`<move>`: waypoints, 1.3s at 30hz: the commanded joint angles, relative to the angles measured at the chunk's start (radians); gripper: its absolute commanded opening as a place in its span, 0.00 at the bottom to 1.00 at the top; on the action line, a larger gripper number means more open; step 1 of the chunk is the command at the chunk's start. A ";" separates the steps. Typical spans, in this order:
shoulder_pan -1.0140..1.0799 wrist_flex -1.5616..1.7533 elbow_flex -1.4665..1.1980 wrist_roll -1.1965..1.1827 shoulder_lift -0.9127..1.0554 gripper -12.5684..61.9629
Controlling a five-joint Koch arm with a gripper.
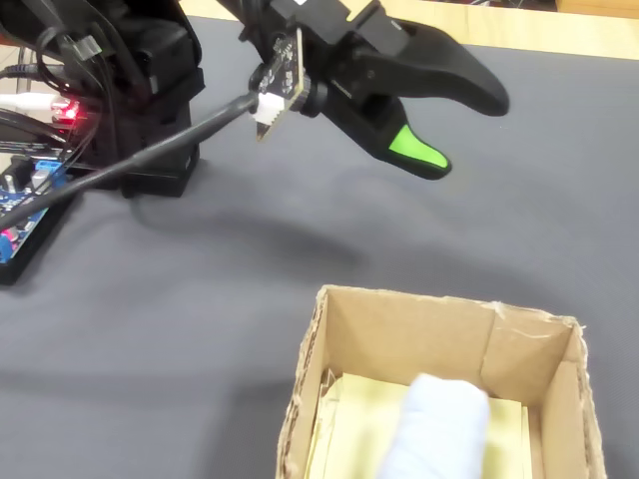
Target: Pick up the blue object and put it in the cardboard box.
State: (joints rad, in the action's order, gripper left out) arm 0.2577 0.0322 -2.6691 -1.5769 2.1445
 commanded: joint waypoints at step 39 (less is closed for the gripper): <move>-0.075 -0.104 -0.449 -0.041 0.225 0.62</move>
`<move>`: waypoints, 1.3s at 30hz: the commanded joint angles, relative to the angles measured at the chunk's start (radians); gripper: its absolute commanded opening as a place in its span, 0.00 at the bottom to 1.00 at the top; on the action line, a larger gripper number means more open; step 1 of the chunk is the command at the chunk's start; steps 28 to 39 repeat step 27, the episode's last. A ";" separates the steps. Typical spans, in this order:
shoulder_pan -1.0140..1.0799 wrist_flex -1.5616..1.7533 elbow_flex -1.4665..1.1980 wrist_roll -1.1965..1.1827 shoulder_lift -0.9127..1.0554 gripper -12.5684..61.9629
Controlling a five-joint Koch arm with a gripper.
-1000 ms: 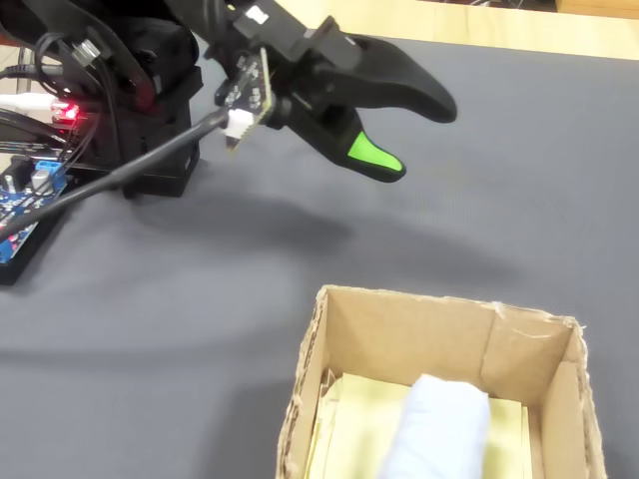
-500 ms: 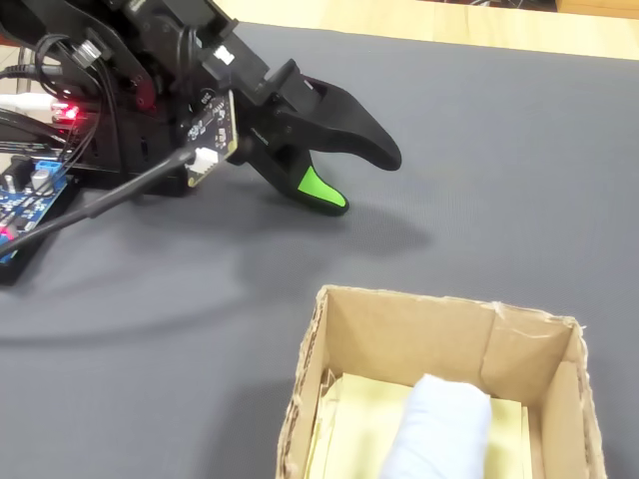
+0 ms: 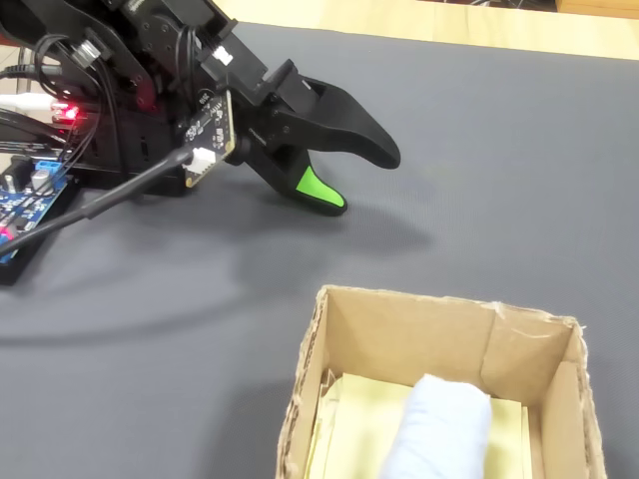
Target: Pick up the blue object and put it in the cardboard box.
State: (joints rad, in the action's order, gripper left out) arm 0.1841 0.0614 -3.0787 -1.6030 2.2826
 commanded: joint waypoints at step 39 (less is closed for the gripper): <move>0.003 -0.121 -0.040 -0.015 0.086 0.62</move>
